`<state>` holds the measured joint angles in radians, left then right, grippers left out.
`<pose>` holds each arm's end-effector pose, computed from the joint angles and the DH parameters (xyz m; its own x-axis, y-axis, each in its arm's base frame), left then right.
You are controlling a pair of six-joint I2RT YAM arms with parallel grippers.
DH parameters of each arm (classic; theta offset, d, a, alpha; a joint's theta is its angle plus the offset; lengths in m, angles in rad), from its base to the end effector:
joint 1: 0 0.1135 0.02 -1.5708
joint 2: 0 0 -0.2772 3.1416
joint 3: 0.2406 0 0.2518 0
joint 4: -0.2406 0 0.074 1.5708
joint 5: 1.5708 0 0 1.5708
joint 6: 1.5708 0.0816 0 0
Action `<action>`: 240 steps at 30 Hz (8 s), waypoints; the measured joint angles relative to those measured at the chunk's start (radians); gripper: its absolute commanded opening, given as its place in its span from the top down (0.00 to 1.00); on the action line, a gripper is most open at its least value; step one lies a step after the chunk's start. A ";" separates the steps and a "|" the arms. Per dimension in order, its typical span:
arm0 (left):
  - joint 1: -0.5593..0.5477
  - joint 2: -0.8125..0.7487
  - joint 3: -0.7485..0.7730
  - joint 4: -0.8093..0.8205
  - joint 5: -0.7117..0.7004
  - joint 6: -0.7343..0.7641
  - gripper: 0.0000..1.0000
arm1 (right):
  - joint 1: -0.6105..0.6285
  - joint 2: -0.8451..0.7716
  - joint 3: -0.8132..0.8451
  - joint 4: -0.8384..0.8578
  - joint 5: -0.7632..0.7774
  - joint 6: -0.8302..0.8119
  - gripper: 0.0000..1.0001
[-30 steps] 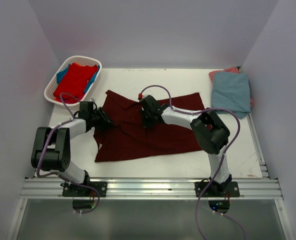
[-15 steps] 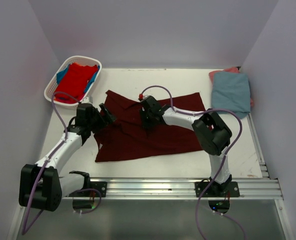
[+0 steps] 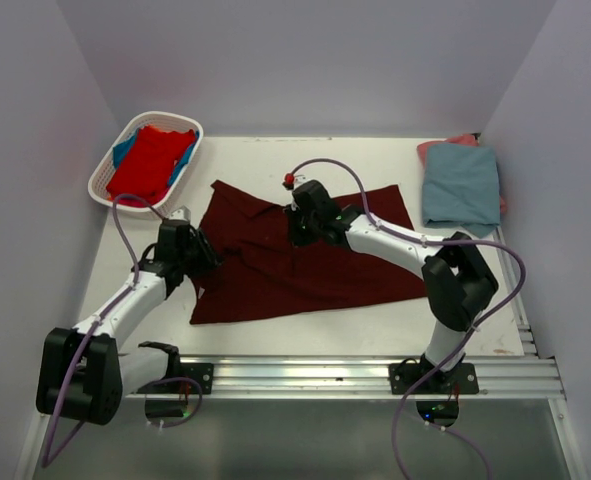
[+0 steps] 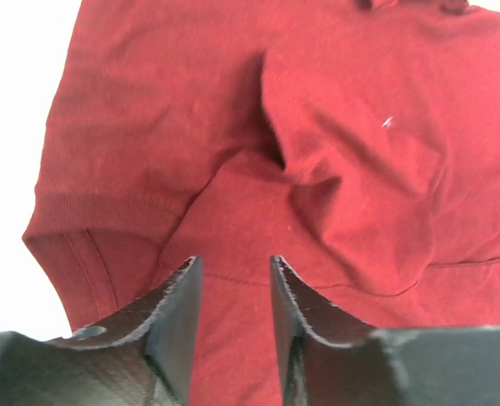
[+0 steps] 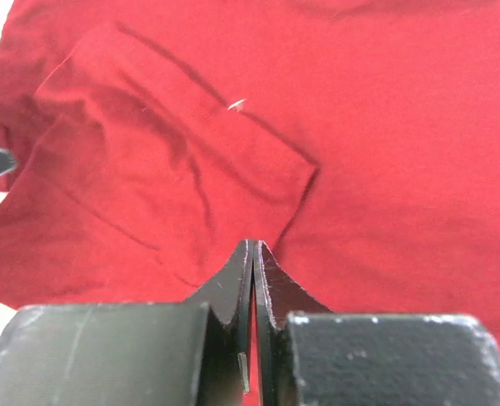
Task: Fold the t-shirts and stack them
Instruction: Fold the flattened tshirt in 1/3 of the way, then grap the side of the flattened tshirt furthest away from the robot with both arms
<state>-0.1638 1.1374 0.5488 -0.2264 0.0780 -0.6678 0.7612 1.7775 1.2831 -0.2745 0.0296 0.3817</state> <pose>0.2425 -0.0465 0.1661 -0.6971 -0.5105 -0.5034 -0.2756 0.8390 -0.4693 0.3147 0.2965 0.2134 -0.7183 -0.1701 -0.6746 -0.4380 0.8639 0.2486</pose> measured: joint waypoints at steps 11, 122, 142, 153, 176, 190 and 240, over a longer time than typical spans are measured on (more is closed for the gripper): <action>-0.008 -0.181 0.001 -0.097 -0.107 -0.003 0.38 | 0.219 0.038 0.066 -0.005 -0.159 -0.017 0.72; -0.276 -0.245 0.205 -0.910 -0.093 -0.054 1.00 | -0.089 -0.294 -0.179 -0.026 0.032 0.018 0.71; -0.277 -0.398 0.315 -0.920 -0.075 -0.120 0.55 | -0.091 -0.292 -0.178 -0.056 0.069 0.010 0.81; -0.277 -0.045 0.114 -0.313 -0.164 -0.109 1.00 | -0.180 -0.217 -0.172 -0.063 0.114 0.032 1.00; 0.113 0.818 0.859 0.023 -0.168 0.048 0.32 | -0.183 -0.212 -0.173 -0.076 0.097 0.024 0.95; 0.150 0.933 0.876 0.016 -0.094 0.048 0.62 | -0.183 -0.212 -0.173 -0.076 0.083 0.025 0.97; 0.179 1.038 0.969 0.052 -0.081 0.044 1.00 | -0.212 -0.214 -0.204 -0.077 0.094 0.031 1.00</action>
<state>0.0151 2.1750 1.5173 -0.1741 -0.0032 -0.6239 0.5491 1.5639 1.0794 -0.3515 0.1238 0.4122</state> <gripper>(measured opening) 0.005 0.010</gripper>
